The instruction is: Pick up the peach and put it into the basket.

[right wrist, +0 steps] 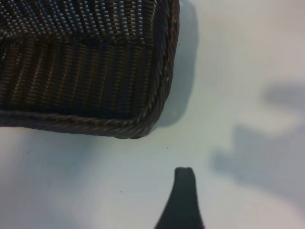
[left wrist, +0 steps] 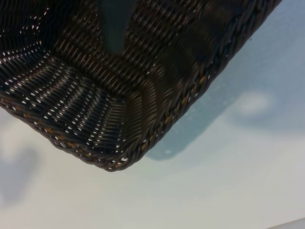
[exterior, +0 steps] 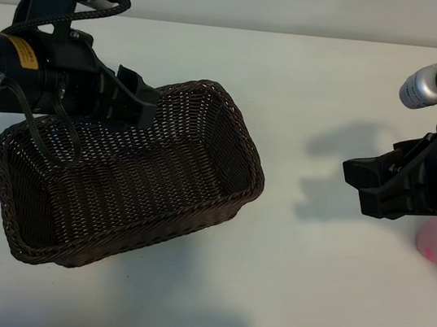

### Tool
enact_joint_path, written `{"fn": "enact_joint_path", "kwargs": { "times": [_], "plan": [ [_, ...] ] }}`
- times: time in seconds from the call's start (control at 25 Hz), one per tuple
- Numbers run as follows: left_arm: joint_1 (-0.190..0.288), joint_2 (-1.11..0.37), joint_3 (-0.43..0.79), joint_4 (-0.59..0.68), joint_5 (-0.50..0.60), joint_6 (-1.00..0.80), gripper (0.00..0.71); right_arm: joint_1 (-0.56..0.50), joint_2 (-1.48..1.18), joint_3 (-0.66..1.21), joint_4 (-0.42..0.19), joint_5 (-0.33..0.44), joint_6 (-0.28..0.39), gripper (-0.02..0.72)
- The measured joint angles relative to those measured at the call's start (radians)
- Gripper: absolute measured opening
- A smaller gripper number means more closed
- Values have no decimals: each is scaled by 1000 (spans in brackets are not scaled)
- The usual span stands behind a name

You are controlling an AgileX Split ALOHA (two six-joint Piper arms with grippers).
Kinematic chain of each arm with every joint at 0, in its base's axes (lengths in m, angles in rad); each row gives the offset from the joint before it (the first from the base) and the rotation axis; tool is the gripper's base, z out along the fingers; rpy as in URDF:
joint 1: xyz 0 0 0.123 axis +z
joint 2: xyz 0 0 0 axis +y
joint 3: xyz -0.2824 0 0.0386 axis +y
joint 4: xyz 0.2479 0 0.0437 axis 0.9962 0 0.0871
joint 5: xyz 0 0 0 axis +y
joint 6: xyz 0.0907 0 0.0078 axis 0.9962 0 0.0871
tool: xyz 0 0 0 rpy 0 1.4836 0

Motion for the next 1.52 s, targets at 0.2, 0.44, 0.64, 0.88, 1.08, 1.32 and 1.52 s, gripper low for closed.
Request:
{"fn": "enact_joint_path", "kwargs": {
  "times": [0.2,0.44,0.64,0.88,1.08,1.32,1.52],
  "plan": [
    [0,0,0,0,0,0,587,0,0,0,0,0,0,586],
    [0,0,0,0,-1,0,587,0,0,0,0,0,0,586],
    [0,0,0,0,-1,0,587,0,0,0,0,0,0,586],
    [0,0,0,0,-45,0,587,0,0,0,0,-2,1,586],
    [0,0,0,0,-50,0,587,0,0,0,0,-20,1,585],
    [0,0,0,0,-53,2,587,0,0,0,0,-29,1,585],
    [6,0,-1,0,-28,-113,587,0,0,0,0,-29,1,585]
  ]
}}
